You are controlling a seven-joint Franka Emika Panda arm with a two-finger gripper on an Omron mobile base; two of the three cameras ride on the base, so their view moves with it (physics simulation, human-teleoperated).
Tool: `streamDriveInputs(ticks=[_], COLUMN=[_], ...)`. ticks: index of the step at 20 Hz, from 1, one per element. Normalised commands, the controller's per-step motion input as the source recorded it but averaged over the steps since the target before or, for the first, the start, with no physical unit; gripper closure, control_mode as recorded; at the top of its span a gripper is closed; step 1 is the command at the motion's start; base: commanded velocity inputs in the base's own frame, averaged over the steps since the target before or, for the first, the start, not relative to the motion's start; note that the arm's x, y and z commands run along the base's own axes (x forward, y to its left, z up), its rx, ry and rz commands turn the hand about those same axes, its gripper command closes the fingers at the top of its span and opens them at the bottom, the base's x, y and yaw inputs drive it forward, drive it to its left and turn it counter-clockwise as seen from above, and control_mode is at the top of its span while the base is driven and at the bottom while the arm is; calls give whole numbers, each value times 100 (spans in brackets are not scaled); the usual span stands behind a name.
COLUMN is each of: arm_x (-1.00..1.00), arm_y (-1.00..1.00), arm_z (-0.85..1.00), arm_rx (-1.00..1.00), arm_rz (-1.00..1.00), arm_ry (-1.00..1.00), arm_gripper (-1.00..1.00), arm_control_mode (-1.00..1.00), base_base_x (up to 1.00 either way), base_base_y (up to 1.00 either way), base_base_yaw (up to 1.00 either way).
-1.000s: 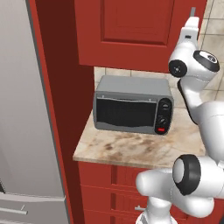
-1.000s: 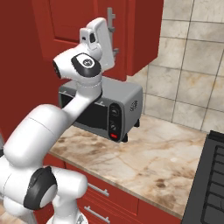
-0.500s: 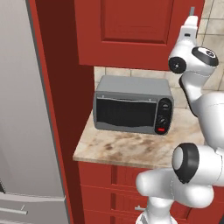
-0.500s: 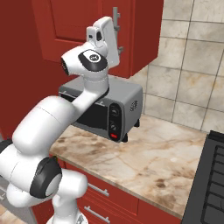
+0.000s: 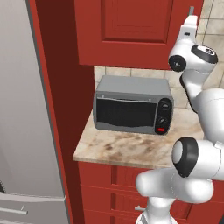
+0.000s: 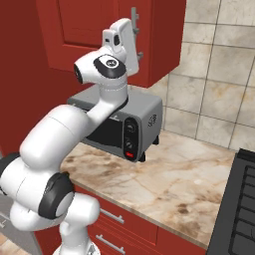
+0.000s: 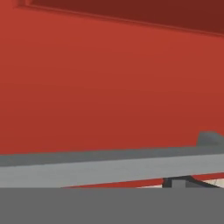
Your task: Pick up the bar soap and sponge from the sink, and place them back in the cabinet, and close the cabinet door.
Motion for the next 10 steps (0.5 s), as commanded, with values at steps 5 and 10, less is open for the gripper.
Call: streamDriveInputs(ticks=[5,10], arm_x=[22,11], arm_y=[0,0], arm_z=[0,0], arm_rx=[0,0], arm_rz=[0,0], arm_ry=[3,6], arm_gripper=[-100,-100], arm_control_mode=[-100,-100], base_base_x=[0,0], base_base_y=[0,0], base_base_yaw=[0,0])
